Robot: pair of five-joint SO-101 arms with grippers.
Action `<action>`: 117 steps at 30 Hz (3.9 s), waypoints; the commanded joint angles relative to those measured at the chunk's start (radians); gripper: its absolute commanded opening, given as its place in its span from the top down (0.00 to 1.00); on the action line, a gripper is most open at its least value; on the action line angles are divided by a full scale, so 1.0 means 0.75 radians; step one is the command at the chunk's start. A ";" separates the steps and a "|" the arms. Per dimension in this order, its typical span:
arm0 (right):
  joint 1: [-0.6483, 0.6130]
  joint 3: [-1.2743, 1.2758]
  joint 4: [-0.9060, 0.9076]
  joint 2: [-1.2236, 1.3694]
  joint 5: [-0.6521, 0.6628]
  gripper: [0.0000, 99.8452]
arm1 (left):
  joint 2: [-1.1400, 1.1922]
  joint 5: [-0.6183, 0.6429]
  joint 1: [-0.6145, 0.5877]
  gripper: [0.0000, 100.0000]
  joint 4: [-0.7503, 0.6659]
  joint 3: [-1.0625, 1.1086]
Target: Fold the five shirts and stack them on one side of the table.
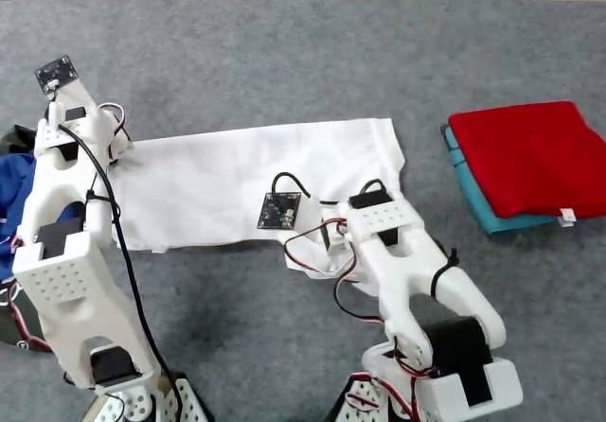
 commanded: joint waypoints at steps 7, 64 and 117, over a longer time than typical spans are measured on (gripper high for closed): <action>0.010 -0.071 0.010 0.040 -0.008 0.99 | -0.010 -0.008 -0.013 0.97 0.006 -0.050; -0.094 -1.881 0.994 0.897 -0.168 0.98 | -0.008 -0.010 -0.005 0.97 -0.023 -0.052; 0.464 -0.999 -0.579 0.541 -1.045 0.98 | -0.172 -0.313 -0.109 0.77 1.164 -0.465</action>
